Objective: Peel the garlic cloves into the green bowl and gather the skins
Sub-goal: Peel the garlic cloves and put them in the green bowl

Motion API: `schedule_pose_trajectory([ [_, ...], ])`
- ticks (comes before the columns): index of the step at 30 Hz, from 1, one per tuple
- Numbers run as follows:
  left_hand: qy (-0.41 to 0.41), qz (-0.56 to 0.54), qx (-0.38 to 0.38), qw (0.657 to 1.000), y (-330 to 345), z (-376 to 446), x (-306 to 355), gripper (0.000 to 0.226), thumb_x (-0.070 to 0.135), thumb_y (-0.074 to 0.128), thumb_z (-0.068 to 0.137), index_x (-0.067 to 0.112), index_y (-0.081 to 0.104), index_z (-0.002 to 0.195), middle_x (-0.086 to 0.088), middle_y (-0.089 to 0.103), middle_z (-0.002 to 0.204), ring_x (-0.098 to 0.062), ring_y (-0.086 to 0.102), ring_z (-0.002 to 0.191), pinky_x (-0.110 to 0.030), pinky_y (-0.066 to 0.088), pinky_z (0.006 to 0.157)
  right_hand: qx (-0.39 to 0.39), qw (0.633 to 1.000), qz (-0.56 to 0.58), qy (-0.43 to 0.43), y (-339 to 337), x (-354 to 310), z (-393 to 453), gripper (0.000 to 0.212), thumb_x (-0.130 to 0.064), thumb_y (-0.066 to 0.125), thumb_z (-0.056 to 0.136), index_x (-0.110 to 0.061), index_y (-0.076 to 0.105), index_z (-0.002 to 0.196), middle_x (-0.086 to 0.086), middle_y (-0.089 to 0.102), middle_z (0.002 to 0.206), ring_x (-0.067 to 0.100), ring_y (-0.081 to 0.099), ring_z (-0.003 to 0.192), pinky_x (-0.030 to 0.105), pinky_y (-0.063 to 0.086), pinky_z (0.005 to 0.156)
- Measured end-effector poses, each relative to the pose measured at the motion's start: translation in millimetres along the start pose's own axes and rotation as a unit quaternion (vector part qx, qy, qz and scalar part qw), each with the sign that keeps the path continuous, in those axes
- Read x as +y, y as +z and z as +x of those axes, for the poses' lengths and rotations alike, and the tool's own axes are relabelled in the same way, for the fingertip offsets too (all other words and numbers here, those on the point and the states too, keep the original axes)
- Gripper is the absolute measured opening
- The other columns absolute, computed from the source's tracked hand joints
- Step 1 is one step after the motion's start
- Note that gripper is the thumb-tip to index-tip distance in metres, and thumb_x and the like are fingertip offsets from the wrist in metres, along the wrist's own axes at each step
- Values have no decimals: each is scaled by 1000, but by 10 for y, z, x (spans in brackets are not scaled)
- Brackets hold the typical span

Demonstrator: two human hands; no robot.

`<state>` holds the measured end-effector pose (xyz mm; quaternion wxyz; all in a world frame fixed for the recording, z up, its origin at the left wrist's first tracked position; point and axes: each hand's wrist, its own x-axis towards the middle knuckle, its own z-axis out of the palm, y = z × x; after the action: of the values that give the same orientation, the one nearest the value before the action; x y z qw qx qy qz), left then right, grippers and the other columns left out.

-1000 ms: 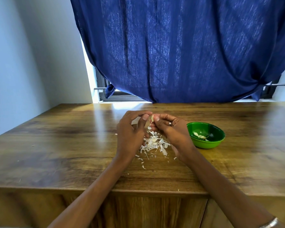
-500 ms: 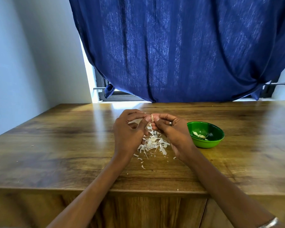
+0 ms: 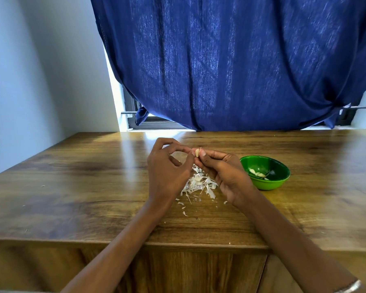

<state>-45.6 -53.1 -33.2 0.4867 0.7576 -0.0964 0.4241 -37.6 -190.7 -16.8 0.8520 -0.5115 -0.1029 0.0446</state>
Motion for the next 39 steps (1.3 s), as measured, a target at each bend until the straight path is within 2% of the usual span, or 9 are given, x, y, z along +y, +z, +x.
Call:
schedule_pose_trajectory([
  [6, -11, 7, 16, 1000, 17, 17, -43, 6, 16, 83, 84, 21, 79, 86, 6, 64, 98, 0, 68, 71, -18, 54, 55, -2, 999, 30, 18, -8, -25, -3, 15, 9, 66, 86, 7, 71, 101, 17, 76, 98, 16, 76, 84, 21, 61, 78],
  [10, -37, -2, 7, 999, 24, 22, -84, 5, 19, 81, 87, 22, 78, 88, 18, 67, 95, -10, 71, 67, -27, 56, 56, 7, 999, 36, 24, -27, -31, -1, 14, 3, 64, 91, -1, 75, 98, 14, 76, 105, 15, 73, 88, 20, 61, 75],
  [14, -62, -22, -17, 998, 9, -5, -67, 7, 17, 76, 92, 23, 77, 90, 11, 75, 97, -10, 68, 47, -25, 49, 43, 3, 1000, 5, 22, -44, -29, 3, 17, -2, 63, 93, -9, 77, 98, 4, 75, 87, 9, 64, 76, 16, 59, 71],
  [19, -62, 16, -74, 995, -9, -14, -108, 17, 9, 71, 95, 22, 78, 104, 11, 77, 93, -10, 66, 42, -20, 48, 42, -4, 1000, 12, 29, -46, -35, 0, 19, -3, 60, 95, -11, 76, 102, 2, 72, 77, 5, 60, 64, 14, 56, 62],
  [24, -22, 69, -63, 995, -15, -8, -95, 9, 17, 82, 85, 26, 82, 85, 16, 75, 83, 1, 66, 55, -23, 53, 62, -8, 1000, 4, 29, -73, -28, 18, 22, -6, 62, 94, -13, 75, 111, 0, 72, 84, 5, 58, 66, 16, 53, 60],
  [29, 31, 115, -63, 991, -24, -18, -131, 27, 1, 67, 91, 19, 82, 103, 4, 80, 98, -11, 73, 69, -33, 59, 76, 13, 999, -10, 32, -54, -20, 19, 14, -5, 67, 90, -10, 74, 101, 5, 71, 82, 6, 61, 63, 16, 55, 58],
  [31, 31, 132, -98, 986, -23, -30, -105, 34, -2, 61, 93, 19, 79, 112, 1, 79, 103, -13, 74, 64, -31, 59, 71, 18, 999, -35, 22, -57, -8, 30, 14, -5, 71, 88, -12, 75, 100, 10, 72, 87, 7, 63, 65, 17, 56, 58],
  [35, -60, -7, -96, 994, -3, -12, -51, 25, 21, 51, 108, 15, 74, 118, 6, 77, 99, -16, 68, 46, -27, 50, 40, 39, 992, -115, -25, -61, 13, 28, 13, -13, 78, 85, -18, 77, 97, 4, 78, 89, 6, 66, 70, 19, 55, 61],
  [39, -139, -103, -93, 981, -5, 35, -60, 20, 30, 72, 95, 13, 78, 103, 0, 79, 87, -27, 69, 49, -29, 48, 40, 35, 979, -192, -66, -36, 20, 6, 17, -18, 84, 79, -15, 77, 95, 5, 78, 86, 9, 70, 70, 28, 54, 60],
])
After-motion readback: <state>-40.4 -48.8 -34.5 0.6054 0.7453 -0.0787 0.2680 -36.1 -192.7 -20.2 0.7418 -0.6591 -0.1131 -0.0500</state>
